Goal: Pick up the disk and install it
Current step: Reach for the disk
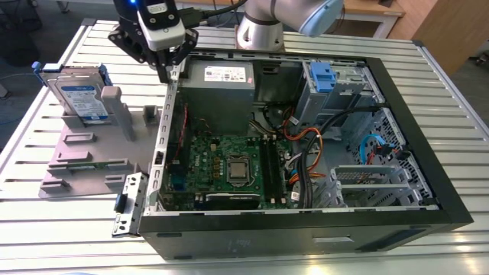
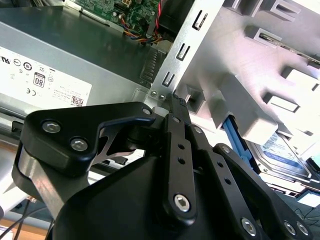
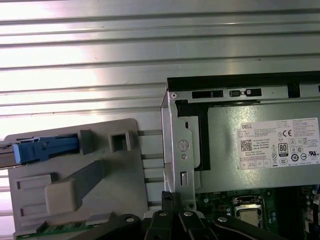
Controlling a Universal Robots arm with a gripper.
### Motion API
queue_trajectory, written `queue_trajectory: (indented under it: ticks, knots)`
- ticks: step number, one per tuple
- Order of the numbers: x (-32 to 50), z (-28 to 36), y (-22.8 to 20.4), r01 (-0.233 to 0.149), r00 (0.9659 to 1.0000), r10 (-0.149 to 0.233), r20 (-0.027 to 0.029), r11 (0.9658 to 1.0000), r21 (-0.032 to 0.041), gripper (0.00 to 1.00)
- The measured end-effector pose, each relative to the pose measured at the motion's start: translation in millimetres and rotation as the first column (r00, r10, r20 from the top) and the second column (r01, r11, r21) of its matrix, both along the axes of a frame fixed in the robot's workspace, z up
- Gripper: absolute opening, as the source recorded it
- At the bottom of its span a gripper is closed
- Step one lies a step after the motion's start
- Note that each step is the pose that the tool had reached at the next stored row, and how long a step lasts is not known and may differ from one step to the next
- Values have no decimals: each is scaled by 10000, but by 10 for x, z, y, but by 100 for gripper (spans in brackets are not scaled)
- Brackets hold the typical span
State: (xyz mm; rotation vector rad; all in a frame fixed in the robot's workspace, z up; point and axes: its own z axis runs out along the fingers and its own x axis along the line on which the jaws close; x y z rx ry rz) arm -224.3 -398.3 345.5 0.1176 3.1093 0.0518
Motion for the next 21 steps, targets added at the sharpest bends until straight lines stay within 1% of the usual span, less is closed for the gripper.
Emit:
queue_trajectory:
  ticks: [21]
  knots:
    - [-55,-16,0,0,10000,0,0,10000,1,11]
